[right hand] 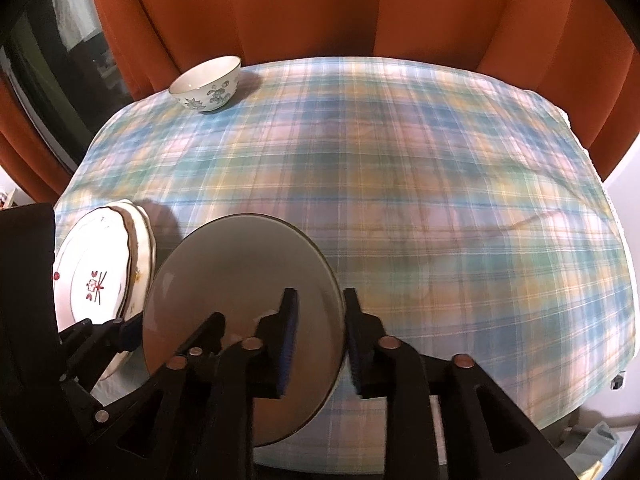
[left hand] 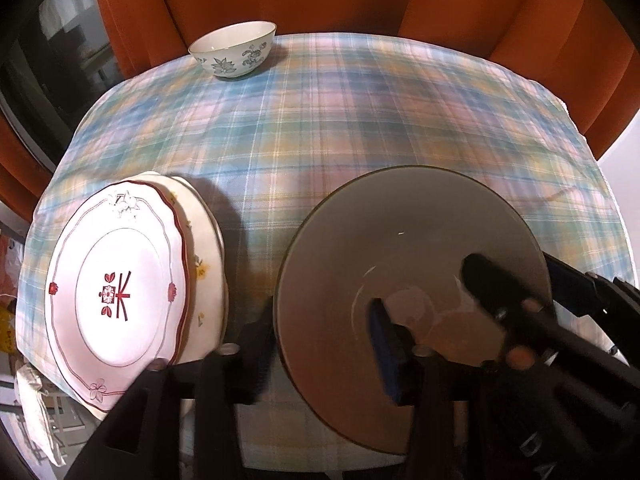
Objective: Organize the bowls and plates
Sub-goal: 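Pull the open right tool back from the nested bowls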
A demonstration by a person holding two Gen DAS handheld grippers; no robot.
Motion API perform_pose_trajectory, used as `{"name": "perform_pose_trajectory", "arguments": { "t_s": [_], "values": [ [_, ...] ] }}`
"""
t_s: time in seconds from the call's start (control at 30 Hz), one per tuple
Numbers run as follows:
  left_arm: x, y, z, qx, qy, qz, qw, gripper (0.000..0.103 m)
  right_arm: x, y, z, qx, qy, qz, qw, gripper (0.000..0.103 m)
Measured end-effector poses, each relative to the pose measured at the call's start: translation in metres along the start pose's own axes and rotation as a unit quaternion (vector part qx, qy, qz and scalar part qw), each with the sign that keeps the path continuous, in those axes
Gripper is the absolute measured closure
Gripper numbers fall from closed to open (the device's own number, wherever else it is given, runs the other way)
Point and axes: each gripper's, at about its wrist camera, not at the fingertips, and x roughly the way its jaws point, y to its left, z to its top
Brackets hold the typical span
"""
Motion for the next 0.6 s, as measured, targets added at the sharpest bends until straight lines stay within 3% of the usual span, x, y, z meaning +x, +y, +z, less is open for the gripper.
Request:
{"name": "perform_pose_trajectory", "arguments": {
  "t_s": [0.1, 0.2, 0.6],
  "values": [
    [-0.006, 0.0, 0.0, 0.011, -0.011, -0.013, 0.9998, 0.032, 0.002, 0.0, -0.003, 0.019, 0.01, 0.006, 1.0, 0.046],
    [-0.013, 0.003, 0.002, 0.026, -0.025, -0.027, 0.999, 0.025, -0.002, 0.002, -0.003, 0.029, 0.003, 0.001, 1.0, 0.042],
    [-0.044, 0.047, 0.017, 0.054, -0.068, -0.056, 0.9947, 0.022, -0.034, 0.045, 0.008, 0.064, -0.043, -0.047, 0.996, 0.029]
  ]
}}
